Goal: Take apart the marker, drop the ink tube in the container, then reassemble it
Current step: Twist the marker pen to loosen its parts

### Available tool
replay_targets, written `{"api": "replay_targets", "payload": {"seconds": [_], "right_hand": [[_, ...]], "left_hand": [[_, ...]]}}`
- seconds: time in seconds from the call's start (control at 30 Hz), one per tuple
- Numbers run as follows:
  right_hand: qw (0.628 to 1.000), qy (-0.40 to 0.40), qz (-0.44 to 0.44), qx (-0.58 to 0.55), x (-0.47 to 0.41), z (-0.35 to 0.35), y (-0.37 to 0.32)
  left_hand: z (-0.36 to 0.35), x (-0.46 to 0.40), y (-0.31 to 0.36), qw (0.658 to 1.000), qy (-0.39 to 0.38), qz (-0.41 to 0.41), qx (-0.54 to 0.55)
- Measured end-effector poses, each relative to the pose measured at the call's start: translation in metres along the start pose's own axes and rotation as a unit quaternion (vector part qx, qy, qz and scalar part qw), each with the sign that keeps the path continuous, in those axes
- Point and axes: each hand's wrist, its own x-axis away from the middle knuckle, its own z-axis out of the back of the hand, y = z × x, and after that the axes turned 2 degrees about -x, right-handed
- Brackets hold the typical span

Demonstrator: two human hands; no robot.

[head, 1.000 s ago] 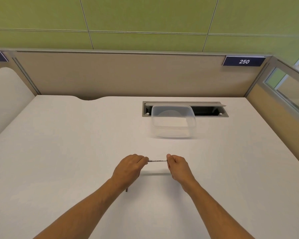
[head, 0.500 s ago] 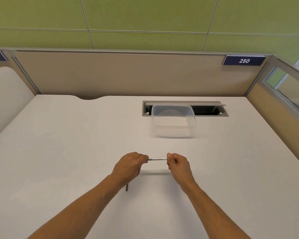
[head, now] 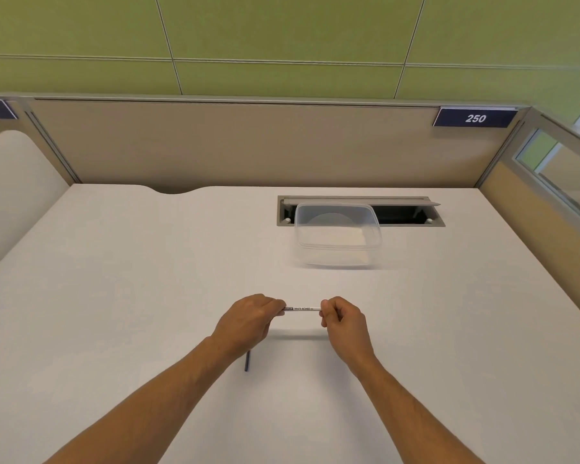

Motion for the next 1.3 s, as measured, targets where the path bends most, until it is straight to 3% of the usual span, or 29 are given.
{"api": "replay_targets", "payload": {"seconds": [0.43,0.6,0.77,0.9,1.1,1.3], "right_hand": [[0.995,0.034,0.05,-0.074,0.004,0.003,0.004],[0.994,0.003,0.05,-0.1,0.005,0.003,0.003],[0.99,-0.028,0.036,-0.132,0.001,0.004,0.005],[0.989,-0.002,-0.003,-0.149,0.0,0.005,0.003],[0.99,-0.017,-0.055,-0.132,0.0,0.008,-0.004],[0.994,-0.027,-0.043,-0.098,-0.001,0.008,-0.008]], "left_hand": [[0.004,-0.009,-0.001,0.999,0.012,-0.009,0.035],[0.006,-0.006,-0.003,1.0,0.019,-0.007,0.023],[0.007,-0.007,-0.004,1.0,0.018,-0.006,0.007],[0.006,-0.007,-0.002,1.0,0.021,-0.009,0.001],[0.009,-0.009,0.0,0.999,0.029,-0.009,-0.009],[0.009,-0.008,0.0,1.0,0.028,-0.003,-0.006]]}}
